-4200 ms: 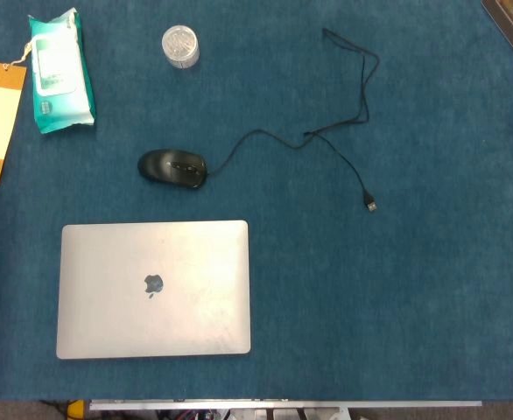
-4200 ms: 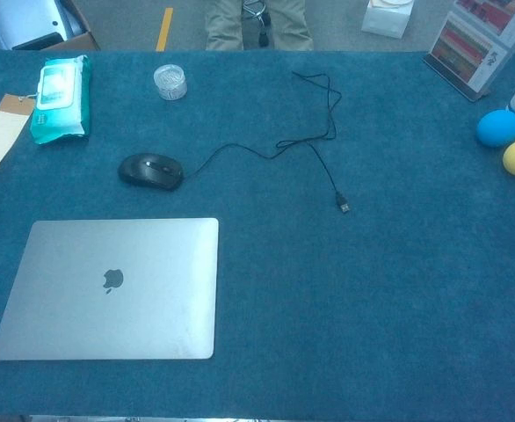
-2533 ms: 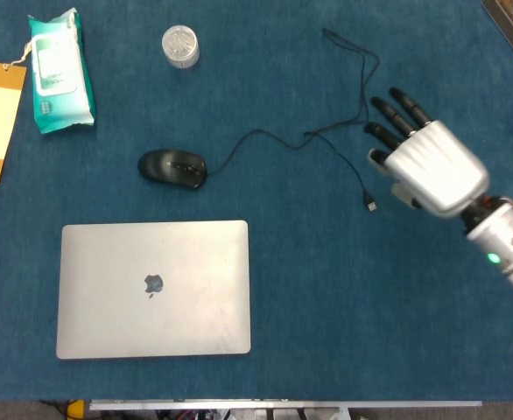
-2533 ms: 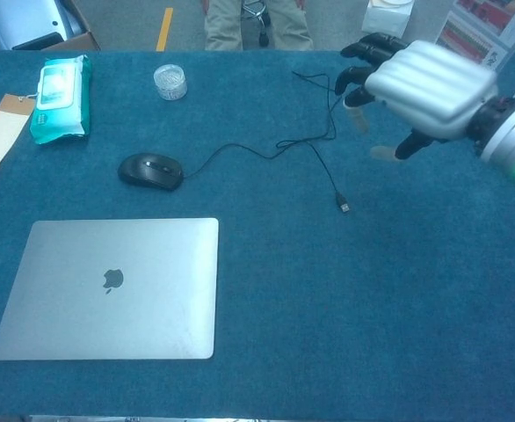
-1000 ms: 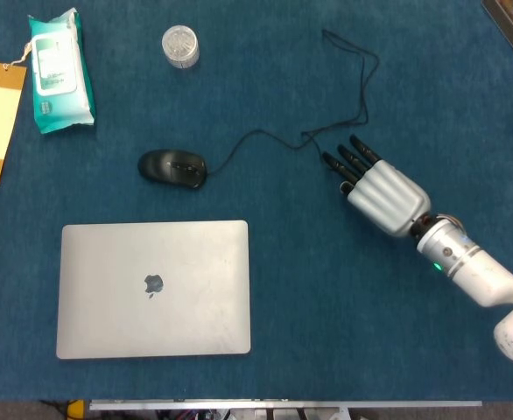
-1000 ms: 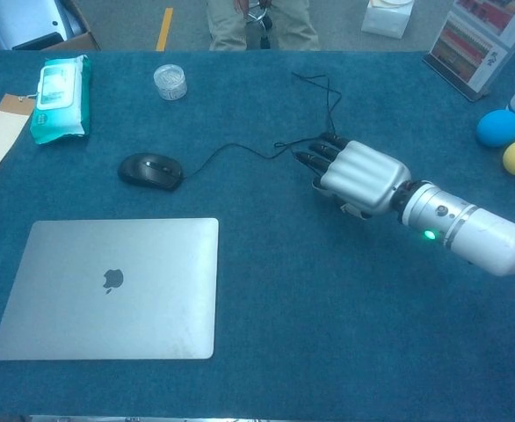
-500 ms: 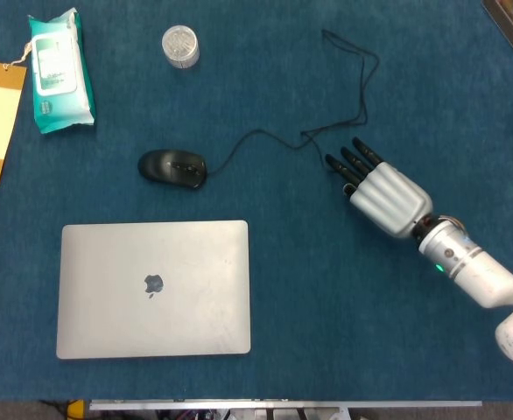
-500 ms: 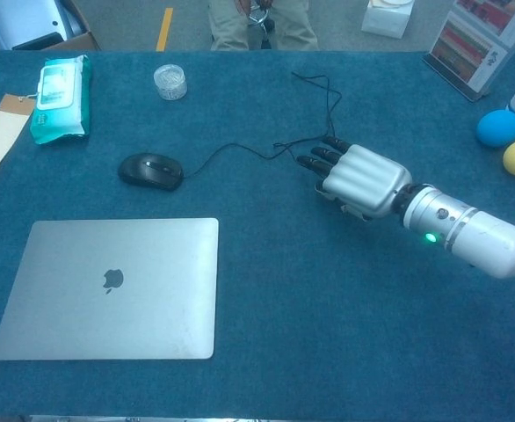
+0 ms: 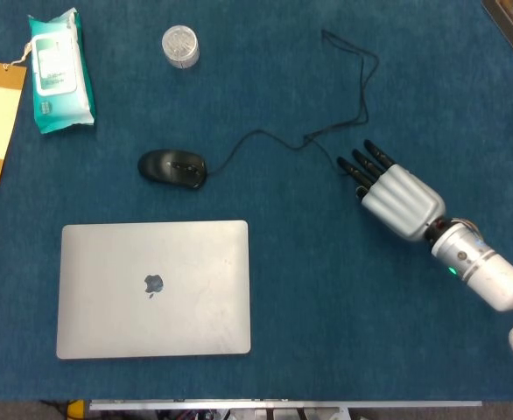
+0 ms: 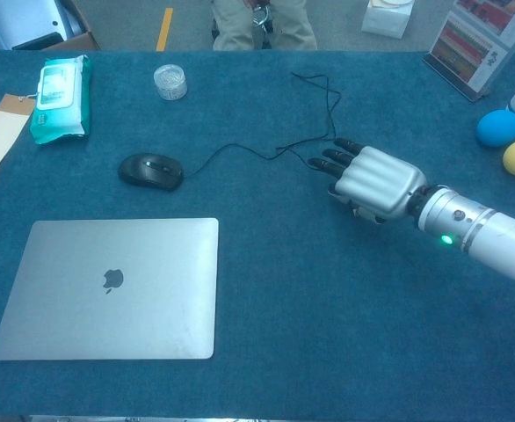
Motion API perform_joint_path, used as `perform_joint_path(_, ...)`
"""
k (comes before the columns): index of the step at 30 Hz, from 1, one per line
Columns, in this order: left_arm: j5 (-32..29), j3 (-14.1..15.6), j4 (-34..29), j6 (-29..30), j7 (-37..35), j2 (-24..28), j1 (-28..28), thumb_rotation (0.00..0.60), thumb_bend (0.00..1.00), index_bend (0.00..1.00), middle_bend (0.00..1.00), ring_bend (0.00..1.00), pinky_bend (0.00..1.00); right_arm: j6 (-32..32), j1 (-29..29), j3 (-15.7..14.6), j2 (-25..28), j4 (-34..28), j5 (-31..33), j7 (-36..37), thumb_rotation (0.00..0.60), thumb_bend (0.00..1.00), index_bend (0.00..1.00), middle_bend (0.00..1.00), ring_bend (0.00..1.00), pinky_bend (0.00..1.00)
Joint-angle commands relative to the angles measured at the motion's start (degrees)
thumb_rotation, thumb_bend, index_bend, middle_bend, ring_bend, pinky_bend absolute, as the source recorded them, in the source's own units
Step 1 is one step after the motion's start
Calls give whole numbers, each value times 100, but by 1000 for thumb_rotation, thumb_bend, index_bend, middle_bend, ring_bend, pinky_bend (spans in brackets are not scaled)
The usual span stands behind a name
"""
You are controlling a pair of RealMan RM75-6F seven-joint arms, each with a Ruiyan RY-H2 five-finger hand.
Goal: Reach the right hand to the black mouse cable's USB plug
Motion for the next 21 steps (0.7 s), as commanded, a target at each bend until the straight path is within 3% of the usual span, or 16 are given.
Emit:
perform_joint_path(1,11,2,-10,-3,8,-2,-5,600,389,207,165,96,45,36,-27,-23,15,19,-22,28,600,259,487,27,0,0)
perform_joint_path(21,38,-20,-73,24,61,27,-21,600,389,207,165,96,44,466,-176,111,333,-285,-140,492,600,262,571,89,0,0)
